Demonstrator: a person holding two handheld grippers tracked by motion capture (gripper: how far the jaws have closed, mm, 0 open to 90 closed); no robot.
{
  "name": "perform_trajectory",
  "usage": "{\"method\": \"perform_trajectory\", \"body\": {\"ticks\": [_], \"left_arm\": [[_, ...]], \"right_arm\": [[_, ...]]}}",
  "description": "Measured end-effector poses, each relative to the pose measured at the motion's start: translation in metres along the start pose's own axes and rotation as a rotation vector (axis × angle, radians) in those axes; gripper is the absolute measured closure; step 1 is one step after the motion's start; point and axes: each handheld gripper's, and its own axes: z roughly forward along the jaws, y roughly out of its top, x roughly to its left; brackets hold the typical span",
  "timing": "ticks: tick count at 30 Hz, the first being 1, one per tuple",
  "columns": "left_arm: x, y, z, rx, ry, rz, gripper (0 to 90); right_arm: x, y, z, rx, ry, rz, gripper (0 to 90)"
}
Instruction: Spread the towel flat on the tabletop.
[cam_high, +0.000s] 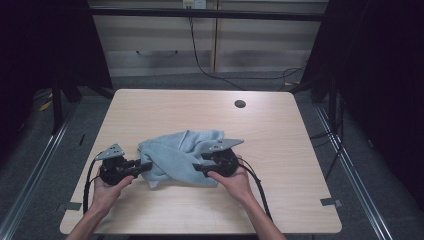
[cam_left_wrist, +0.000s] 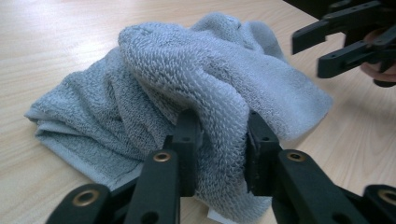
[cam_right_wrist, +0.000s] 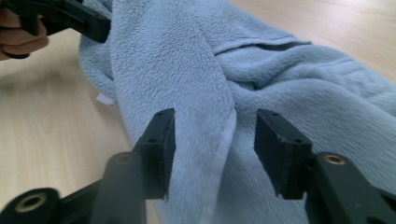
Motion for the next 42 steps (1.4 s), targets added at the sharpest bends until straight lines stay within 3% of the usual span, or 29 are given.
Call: {"method": "perform_trajectory", "body": {"ticks": [1, 5, 9, 11, 12, 13, 17, 19, 21, 22, 24, 27, 31, 33, 36, 39, 42], "left_arm": [[0.000, -0.002, 0.000, -0.005, -0.001, -0.004, 70.9], [-0.001, -0.008, 0.000, -0.002, -0.008, -0.001, 71.4], [-0.002, -0.013, 0.000, -0.013, -0.005, -0.015, 63.3], [-0.003, -0.014, 0.000, -0.004, -0.003, -0.015, 49.0], [-0.004, -0.015, 0.000, 0.006, 0.009, -0.009, 49.0], [-0.005, -0.016, -0.001, 0.016, 0.006, -0.012, 38.5], [-0.012, -0.019, -0.001, 0.042, -0.002, 0.026, 30.9], [-0.016, -0.020, 0.007, 0.067, 0.009, 0.038, 30.9], [-0.018, -0.020, 0.010, 0.077, 0.022, 0.050, 32.2], [-0.018, -0.019, 0.012, 0.086, 0.044, 0.054, 48.4], [-0.018, -0.019, 0.012, 0.082, 0.047, 0.057, 65.2], [-0.017, -0.017, 0.008, 0.063, 0.041, 0.070, 74.9], [-0.022, -0.003, -0.006, 0.001, 0.012, 0.074, 77.0], [-0.028, 0.012, -0.019, -0.058, -0.016, 0.086, 77.3], [-0.034, 0.023, -0.028, -0.092, -0.022, 0.104, 78.0], [-0.042, 0.044, -0.042, -0.154, -0.061, 0.132, 79.0], [-0.047, 0.055, -0.047, -0.182, -0.071, 0.149, 79.5]], "right_arm": [[0.000, 0.000, 0.000, 0.000, 0.000, 0.000, 47.9], [-0.003, 0.000, 0.026, 0.007, 0.013, 0.010, 46.5], [-0.001, -0.007, 0.037, 0.008, 0.035, 0.035, 59.9], [0.001, -0.010, 0.035, 0.004, 0.029, 0.028, 72.7], [0.001, -0.010, 0.035, 0.004, 0.029, 0.028, 72.7], [0.000, -0.011, 0.028, -0.023, 0.029, 0.039, 83.6], [-0.002, -0.011, 0.014, -0.059, 0.007, 0.047, 85.9], [-0.003, -0.010, 0.000, -0.087, -0.011, 0.050, 86.1], [-0.004, -0.010, -0.004, -0.093, -0.018, 0.049, 86.1], [-0.006, -0.010, -0.011, -0.105, -0.033, 0.053, 86.1], [-0.008, -0.010, -0.015, -0.113, -0.039, 0.057, 86.2], [-0.016, -0.013, -0.029, -0.142, -0.059, 0.081, 86.2], [-0.017, -0.009, -0.046, -0.172, -0.070, 0.082, 86.3], [-0.015, -0.005, -0.057, -0.194, -0.074, 0.072, 86.3], [-0.011, 0.001, -0.070, -0.224, -0.078, 0.060, 86.2], [-0.004, 0.017, -0.097, -0.298, -0.083, 0.041, 86.3], [-0.001, 0.026, -0.110, -0.336, -0.085, 0.030, 86.3]]}}
